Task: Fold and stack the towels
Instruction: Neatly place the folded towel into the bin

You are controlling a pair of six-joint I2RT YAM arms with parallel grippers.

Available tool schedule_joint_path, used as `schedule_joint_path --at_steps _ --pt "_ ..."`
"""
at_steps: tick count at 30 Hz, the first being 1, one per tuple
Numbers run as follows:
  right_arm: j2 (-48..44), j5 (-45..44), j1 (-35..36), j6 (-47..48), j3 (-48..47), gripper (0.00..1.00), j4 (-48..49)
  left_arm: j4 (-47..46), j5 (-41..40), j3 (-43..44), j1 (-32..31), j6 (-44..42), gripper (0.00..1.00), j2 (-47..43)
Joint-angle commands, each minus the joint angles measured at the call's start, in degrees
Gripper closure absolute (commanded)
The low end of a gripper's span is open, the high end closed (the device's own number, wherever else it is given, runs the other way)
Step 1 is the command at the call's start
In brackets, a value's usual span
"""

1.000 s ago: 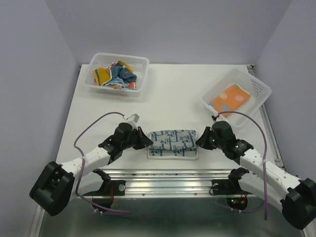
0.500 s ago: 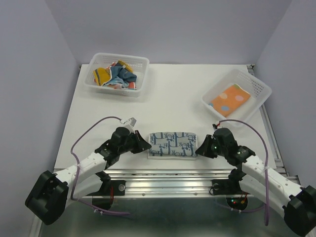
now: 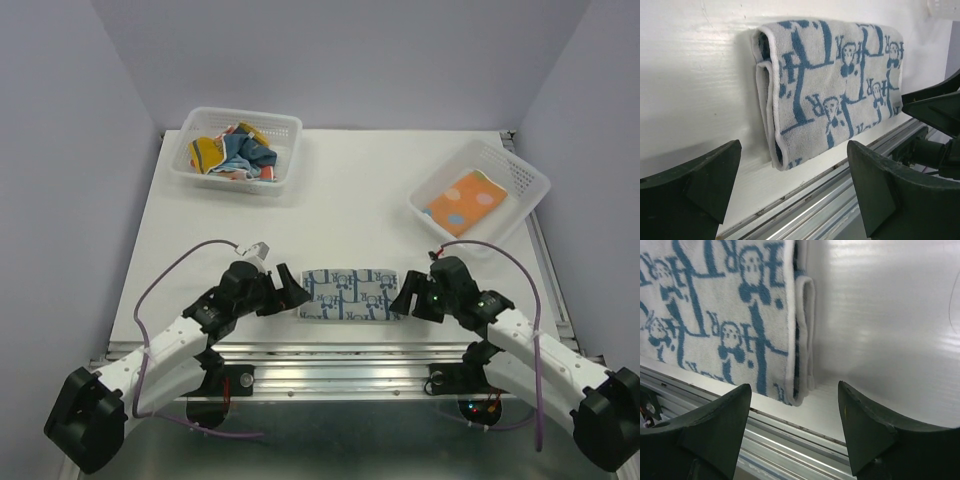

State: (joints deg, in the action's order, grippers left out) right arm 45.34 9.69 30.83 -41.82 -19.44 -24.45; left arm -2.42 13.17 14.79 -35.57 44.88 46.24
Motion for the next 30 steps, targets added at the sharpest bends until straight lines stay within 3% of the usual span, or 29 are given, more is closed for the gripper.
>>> schedule_joint_path --at_steps 1,7,10,12,13,16,18,23,26,30 --pt "4.99 -4.23 0.81 4.29 -7.97 0.25 2.47 2.33 -5.60 4.28 -0.20 -1.73 0.01 -0.80" --pt "15.64 -12.32 5.29 4.56 -11.23 0.26 3.36 4.26 -10.00 6.39 -0.11 -1.90 0.01 0.34" --pt "20.91 -16.98 8.19 3.15 -12.28 0.31 2.92 4.78 -11.49 6.75 -0.11 -2.17 0.01 0.34" --pt "22.49 -18.39 9.15 2.54 -12.55 0.38 2.91 5.23 -12.19 6.83 -0.11 -2.17 0.01 0.34" --pt "23.03 -19.35 9.42 2.45 -12.55 0.50 3.00 5.40 -12.55 6.83 -0.11 -2.17 0.01 0.34" --pt "25.05 -21.28 10.39 2.89 -13.08 0.65 2.83 6.54 -13.25 6.83 -0.11 -1.99 0.01 0.08" --pt "25.94 -21.82 10.57 4.56 -13.34 0.69 3.44 6.63 -14.66 6.83 -0.11 -1.99 0.01 -0.09" --pt "30.15 -26.65 10.48 11.74 -16.58 0.96 5.29 7.60 -16.24 7.54 -0.11 -1.91 0.01 -0.27" --pt "30.24 -26.75 10.48 15.97 -20.10 0.99 6.78 7.42 -16.24 7.54 -0.11 -1.99 0.01 -0.36" --pt "28.93 -26.13 10.48 28.26 -24.05 0.99 9.24 7.43 -16.24 7.63 -0.11 -2.08 0.01 -0.45"
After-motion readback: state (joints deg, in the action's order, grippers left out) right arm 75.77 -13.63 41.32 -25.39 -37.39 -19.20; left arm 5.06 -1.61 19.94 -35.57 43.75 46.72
